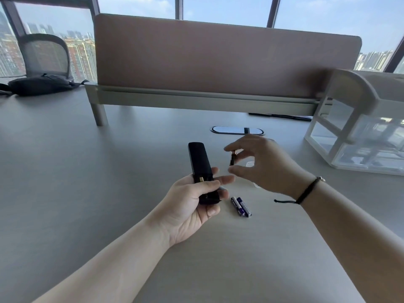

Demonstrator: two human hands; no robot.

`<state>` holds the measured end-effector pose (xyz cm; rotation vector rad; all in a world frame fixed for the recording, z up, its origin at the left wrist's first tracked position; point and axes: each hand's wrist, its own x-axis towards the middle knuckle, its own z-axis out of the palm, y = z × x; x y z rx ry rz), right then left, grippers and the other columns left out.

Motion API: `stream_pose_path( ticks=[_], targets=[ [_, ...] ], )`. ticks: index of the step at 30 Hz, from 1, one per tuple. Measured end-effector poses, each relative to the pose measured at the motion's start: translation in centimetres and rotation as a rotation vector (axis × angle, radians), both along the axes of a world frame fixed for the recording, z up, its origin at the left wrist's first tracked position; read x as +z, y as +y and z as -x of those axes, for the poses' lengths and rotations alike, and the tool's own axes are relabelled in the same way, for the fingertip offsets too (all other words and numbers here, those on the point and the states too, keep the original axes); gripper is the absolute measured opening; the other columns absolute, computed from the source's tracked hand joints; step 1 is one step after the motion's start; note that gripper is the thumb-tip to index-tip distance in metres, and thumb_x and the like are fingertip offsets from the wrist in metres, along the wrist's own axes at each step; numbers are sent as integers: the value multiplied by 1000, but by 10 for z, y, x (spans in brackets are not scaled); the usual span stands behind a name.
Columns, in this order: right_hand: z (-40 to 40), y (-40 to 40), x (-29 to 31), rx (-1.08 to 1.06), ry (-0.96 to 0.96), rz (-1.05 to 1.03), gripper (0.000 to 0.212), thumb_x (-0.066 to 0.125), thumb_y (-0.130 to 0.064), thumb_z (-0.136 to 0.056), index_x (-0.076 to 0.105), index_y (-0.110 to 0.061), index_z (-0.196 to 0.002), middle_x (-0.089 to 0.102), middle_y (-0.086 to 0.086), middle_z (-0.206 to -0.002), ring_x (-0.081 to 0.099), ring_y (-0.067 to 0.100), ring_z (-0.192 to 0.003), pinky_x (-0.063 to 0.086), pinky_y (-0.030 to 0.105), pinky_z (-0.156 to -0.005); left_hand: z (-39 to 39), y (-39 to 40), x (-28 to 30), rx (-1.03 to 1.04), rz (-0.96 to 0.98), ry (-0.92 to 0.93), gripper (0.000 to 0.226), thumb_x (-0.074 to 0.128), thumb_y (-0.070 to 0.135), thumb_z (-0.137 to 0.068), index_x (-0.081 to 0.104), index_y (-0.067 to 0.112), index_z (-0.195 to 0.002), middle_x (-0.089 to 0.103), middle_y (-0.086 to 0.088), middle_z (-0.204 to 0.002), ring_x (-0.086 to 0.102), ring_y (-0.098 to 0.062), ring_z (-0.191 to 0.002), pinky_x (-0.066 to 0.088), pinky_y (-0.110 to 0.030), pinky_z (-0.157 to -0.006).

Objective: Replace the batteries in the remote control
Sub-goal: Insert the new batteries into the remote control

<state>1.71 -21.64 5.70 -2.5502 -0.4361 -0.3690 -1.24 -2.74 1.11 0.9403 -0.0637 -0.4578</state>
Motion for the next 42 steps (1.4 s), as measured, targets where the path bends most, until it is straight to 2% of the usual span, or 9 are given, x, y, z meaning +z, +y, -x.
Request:
stream_pose_path(
  ticks=[4,8,12,17,21,26,33,36,42],
  targets=[
    [41,13,-16,-46,144,-564,24,85,-16,-73,76,-20,-95,80,1,-86,76,10,-76,54,22,-69,0,-1,0,-48,37,18,43,48,-13,-91,47,-2,-133,67,-24,-90,63,-27,-69,42,-28,-42],
    [52,17,-18,-54,209,-791,26,86,-11,-70,77,-17,-94,80,6,-77,77,23,-75,59,31,-75,0,-2,-1,-104,48,8,38,46,-11,-90,52,-2,-126,65,-22,-88,63,-28,-73,47,-29,-47],
    [54,25,-18,-44,87,-652,27,89,-4,-65,77,-18,-85,74,5,-83,70,8,-61,61,25,-69,2,-2,0,-134,11,-25,38,56,1,-84,57,-4,-122,63,-19,-87,63,-26,-70,48,-28,-48],
    [49,24,-26,-15,43,-639,28,84,2,-70,78,-23,-80,67,2,-95,75,26,-72,62,48,-77,1,-2,-1,-183,-12,-21,24,51,11,-89,59,0,-108,65,-17,-86,62,-27,-68,46,-28,-45],
    [60,30,-27,36,-191,-423,19,78,-1,-78,78,-19,-83,64,-7,-88,71,11,-74,58,26,-72,1,-3,-2,-150,-3,-56,20,51,11,-90,60,-2,-103,63,-18,-86,63,-26,-67,45,-28,-45],
    [70,40,-32,185,-409,-179,19,75,0,-78,73,-15,-88,66,-3,-83,65,16,-70,53,34,-62,1,-1,-3,-133,10,-73,29,50,15,-96,72,5,-81,62,-14,-79,64,-24,-73,46,-32,-71],
    [62,29,-35,199,-292,-277,6,82,-12,-74,77,-14,-71,72,-8,-82,69,9,-81,54,29,-71,0,0,-3,-160,56,-63,28,50,12,-92,61,-4,-112,67,-20,-82,71,-29,-74,52,-32,-66],
    [60,24,-33,177,-254,-209,7,85,-23,-74,78,-24,-76,71,-14,-85,64,10,-91,50,25,-79,-1,1,-3,-186,56,-69,28,50,12,-92,65,-3,-110,71,-23,-89,72,-31,-82,57,-31,-64],
    [58,22,-31,-12,-31,-356,33,89,-42,-57,68,-36,-80,62,-16,-97,53,-8,-95,36,5,-74,1,1,-2,-167,15,-71,25,45,12,-99,63,-2,-109,73,-21,-96,68,-28,-79,57,-30,-58]
  ],
)
